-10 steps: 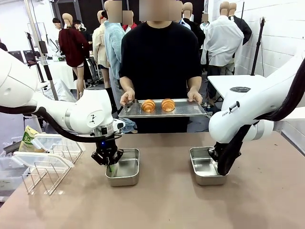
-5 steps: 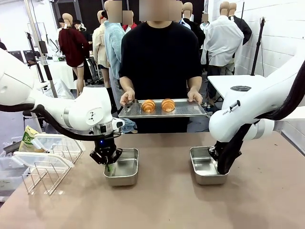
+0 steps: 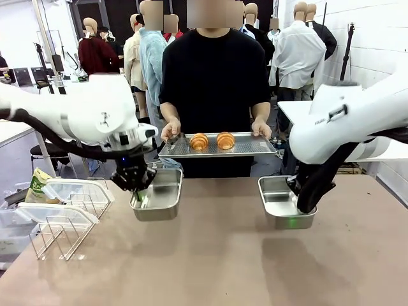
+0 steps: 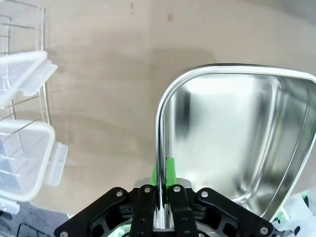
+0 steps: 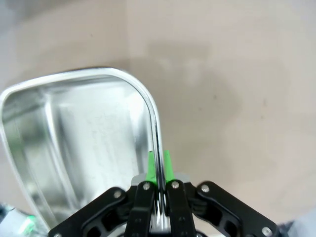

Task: Place the bread in airtight containers.
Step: Lift both Airtight Container.

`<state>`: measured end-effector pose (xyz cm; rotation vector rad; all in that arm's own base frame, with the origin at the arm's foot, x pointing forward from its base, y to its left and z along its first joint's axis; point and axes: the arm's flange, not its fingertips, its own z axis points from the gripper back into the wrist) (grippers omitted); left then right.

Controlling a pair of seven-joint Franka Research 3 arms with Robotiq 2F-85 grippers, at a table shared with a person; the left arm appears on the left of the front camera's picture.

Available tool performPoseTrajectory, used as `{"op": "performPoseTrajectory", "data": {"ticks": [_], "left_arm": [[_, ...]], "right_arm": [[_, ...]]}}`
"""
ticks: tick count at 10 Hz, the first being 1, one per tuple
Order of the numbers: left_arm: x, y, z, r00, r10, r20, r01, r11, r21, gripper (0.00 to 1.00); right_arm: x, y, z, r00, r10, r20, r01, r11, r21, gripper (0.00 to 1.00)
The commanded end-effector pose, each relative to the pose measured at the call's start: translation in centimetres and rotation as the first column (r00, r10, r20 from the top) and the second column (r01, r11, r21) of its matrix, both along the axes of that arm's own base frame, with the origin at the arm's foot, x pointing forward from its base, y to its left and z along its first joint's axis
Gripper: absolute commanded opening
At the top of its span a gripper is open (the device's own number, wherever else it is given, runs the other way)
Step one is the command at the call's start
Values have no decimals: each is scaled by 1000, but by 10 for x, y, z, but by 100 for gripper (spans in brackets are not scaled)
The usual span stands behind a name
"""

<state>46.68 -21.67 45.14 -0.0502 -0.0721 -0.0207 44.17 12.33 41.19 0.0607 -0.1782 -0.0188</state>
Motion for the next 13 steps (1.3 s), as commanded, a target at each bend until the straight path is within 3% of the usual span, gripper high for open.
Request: {"op": "performPoseTrajectory", "data": {"ticks": [1, 4, 7, 8, 9, 13], "left_arm": [[-11, 8, 32, 999, -50, 17, 50, 998, -39, 0], [-25, 7, 66, 994, -104, 17, 105, 993, -51, 0], [-27, 6, 65, 993, -113, 19, 114, 989, -90, 0], [-31, 10, 68, 993, -109, 52, 114, 986, -122, 0], [-28, 2, 65, 996, -91, 21, 92, 994, -55, 0], [-28, 2, 65, 996, -91, 21, 92, 994, -55, 0]], "right_arm": [[-21, 3, 35, 1000, -13, 25, 14, 1000, -10, 0], [-36, 11, 75, 998, 20, 66, -17, 999, -37, 0], [-35, 12, 75, 998, 21, 55, -19, 999, -35, 0], [-30, 11, 70, 997, 44, 55, -43, 999, -20, 0], [-39, 11, 77, 997, 39, 67, -37, 999, -27, 0], [-39, 11, 77, 997, 39, 67, -37, 999, -27, 0]]}}
